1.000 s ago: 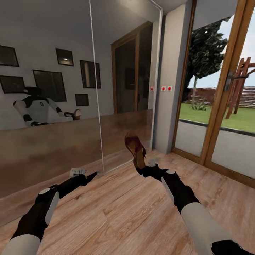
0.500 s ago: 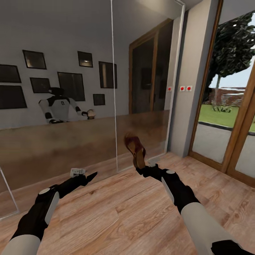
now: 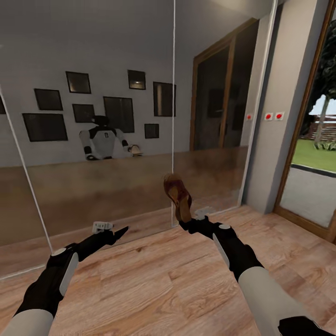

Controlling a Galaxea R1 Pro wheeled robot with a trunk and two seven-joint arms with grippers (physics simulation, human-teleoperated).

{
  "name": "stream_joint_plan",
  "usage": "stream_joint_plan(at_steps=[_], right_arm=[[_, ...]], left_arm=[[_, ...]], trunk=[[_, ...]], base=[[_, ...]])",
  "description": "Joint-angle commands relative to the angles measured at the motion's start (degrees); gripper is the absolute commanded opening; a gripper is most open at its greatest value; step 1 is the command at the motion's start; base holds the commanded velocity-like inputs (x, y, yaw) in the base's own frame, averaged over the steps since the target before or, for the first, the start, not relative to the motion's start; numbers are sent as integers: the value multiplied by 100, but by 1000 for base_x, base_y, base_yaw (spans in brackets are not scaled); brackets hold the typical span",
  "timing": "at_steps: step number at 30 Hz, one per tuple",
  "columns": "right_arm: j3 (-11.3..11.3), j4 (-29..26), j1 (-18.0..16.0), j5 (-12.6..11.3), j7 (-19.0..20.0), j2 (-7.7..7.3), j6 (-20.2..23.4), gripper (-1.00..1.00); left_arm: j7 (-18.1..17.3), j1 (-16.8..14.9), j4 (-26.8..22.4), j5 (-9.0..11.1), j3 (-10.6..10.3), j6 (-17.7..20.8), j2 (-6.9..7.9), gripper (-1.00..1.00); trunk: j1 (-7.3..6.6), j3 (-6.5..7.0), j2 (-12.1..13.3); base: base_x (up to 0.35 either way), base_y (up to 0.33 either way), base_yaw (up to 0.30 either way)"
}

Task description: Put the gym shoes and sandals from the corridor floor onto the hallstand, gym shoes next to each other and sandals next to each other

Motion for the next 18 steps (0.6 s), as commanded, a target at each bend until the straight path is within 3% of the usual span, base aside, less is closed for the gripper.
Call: stream_joint_plan(at_steps=[1,18], right_arm=[[-9,-12,-3,32,27,0,28,-100],[-9,-12,-2,32,27,-1,28,-100]], left_arm=[[-16,-4,0,50,5,56,-2,100],[-16,-4,0,50,5,56,2,100]], trunk=[[-1,-6,-3],[-1,-6,-3]], base=[[0,0,292],[0,0,292]])
